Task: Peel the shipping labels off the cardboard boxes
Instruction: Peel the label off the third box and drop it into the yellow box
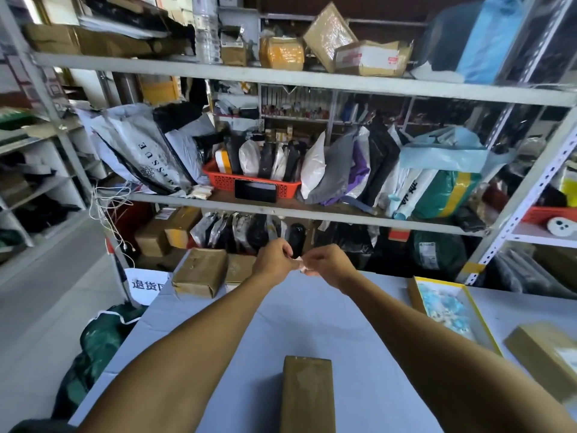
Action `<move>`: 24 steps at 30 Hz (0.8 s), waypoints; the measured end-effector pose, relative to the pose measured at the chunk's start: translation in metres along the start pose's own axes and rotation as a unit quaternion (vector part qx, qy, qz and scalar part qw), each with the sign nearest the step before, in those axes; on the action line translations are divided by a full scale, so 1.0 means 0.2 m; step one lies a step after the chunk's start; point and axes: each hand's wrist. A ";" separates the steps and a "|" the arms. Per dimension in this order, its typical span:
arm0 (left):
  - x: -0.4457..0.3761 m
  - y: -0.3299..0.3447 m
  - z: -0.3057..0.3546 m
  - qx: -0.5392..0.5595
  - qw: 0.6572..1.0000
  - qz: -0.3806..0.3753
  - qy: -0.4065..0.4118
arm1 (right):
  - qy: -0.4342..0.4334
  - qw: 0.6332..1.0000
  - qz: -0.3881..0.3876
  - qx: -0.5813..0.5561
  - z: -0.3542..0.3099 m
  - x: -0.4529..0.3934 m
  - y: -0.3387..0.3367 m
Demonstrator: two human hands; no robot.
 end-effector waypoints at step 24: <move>0.01 0.07 0.01 0.034 0.995 -0.094 -0.013 | -0.001 0.991 0.058 0.123 0.06 0.08 0.04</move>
Point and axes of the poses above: each hand's wrist, its own x-axis away from the middle knuckle, its own y-axis out of the palm, z = x × y, and after that the axes turned 13 degrees about -y, right-handed
